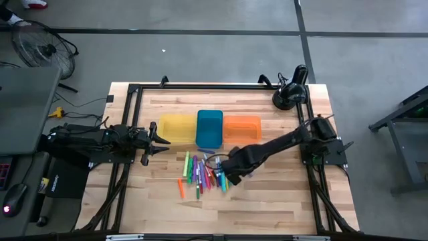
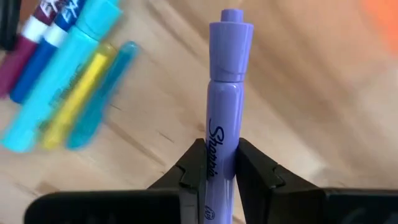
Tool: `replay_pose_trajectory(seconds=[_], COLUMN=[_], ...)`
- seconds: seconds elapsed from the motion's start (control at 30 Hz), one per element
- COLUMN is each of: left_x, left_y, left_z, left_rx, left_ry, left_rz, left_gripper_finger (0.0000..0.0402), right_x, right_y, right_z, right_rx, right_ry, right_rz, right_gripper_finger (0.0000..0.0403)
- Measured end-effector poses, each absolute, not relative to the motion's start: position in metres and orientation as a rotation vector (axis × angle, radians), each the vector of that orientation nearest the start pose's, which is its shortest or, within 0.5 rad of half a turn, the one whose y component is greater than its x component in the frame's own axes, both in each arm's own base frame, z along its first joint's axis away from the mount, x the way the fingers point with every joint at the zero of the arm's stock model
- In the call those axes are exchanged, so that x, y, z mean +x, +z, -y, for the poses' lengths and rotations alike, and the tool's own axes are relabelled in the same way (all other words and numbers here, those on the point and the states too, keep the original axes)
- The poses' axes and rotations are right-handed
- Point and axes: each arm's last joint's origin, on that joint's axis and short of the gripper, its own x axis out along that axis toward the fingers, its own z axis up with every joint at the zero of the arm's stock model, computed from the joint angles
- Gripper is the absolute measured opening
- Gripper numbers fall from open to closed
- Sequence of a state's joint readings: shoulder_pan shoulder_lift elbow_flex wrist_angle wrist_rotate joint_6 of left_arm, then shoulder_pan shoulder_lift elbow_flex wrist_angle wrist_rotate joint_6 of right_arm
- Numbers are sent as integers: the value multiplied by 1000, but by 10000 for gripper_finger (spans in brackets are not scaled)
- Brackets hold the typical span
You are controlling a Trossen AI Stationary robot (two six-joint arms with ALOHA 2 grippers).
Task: Pick & Place Markers
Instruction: Put the right light violet highlighter into the orange bin
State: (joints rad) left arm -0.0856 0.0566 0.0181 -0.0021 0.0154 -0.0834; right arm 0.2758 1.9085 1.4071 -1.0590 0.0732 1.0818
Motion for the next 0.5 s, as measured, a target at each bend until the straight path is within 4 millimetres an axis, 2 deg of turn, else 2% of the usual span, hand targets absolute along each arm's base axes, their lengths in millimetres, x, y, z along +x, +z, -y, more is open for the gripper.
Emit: replay_pose_trajectory(seconds=[0.27,0.5], left_x=[100,100], left_y=[165,165], left_z=[9,9], left_rx=[-82,-82], left_ry=[-99,-99], left_rz=[-45,-45], left_gripper_finger=[104,104], right_x=[330,332], right_y=[222,228], right_z=[-55,-15], right_rx=[385,183], right_ry=[-564,-401], right_rz=[-1436,-1474], right_gripper_finger=[53,57])
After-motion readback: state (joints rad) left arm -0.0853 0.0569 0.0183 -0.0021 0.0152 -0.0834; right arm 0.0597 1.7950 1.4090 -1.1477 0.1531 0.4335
